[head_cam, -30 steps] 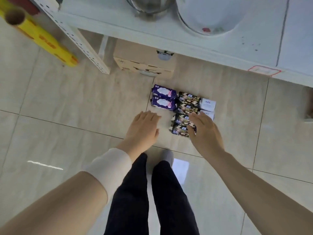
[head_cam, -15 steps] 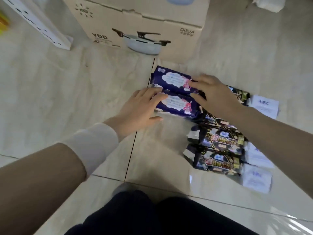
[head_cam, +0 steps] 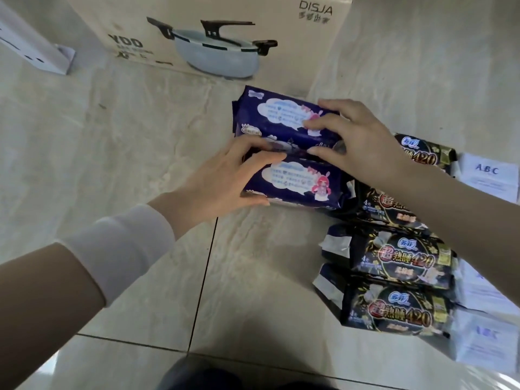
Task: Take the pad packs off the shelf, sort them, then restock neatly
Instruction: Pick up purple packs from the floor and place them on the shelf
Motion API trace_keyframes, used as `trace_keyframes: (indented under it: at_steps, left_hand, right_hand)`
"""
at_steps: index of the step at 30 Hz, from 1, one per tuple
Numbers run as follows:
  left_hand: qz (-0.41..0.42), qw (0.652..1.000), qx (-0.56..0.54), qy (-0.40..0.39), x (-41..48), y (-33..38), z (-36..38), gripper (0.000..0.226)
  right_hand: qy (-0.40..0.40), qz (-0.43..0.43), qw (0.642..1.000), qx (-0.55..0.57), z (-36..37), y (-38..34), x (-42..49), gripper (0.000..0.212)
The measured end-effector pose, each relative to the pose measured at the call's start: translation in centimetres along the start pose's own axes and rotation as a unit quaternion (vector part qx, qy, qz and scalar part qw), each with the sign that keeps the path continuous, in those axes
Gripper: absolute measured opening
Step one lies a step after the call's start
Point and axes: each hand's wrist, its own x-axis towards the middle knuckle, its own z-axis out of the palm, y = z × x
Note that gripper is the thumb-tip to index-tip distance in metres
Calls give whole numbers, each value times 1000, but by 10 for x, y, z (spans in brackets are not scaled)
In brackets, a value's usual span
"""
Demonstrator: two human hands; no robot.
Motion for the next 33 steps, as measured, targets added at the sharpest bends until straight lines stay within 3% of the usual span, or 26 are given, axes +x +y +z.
trace_keyframes:
  at_steps: [3,11,20,27,33]
  left_hand:
    - [-1,1000,-22,-15,-2,-3,2,78]
    - [-46,994,-99,-6,-6,-11,-3,59]
    - [-164,964,-208,6,-42,11,-55,44]
    - [-255,938,-233,-3,-73,95,-189,40]
    - [-271,930,-247,-1,-68,206,-340,40]
  right_hand:
    - [1,6,1000,3,3,4,8,51]
    - [22,-2,1000,17,9,13,19,45]
    - [55,51,984,160,-26,-24,21,30]
    - [59,104,971,207,-149,-104,5,30]
    - [48,137,964,222,-321,-181,-27,29]
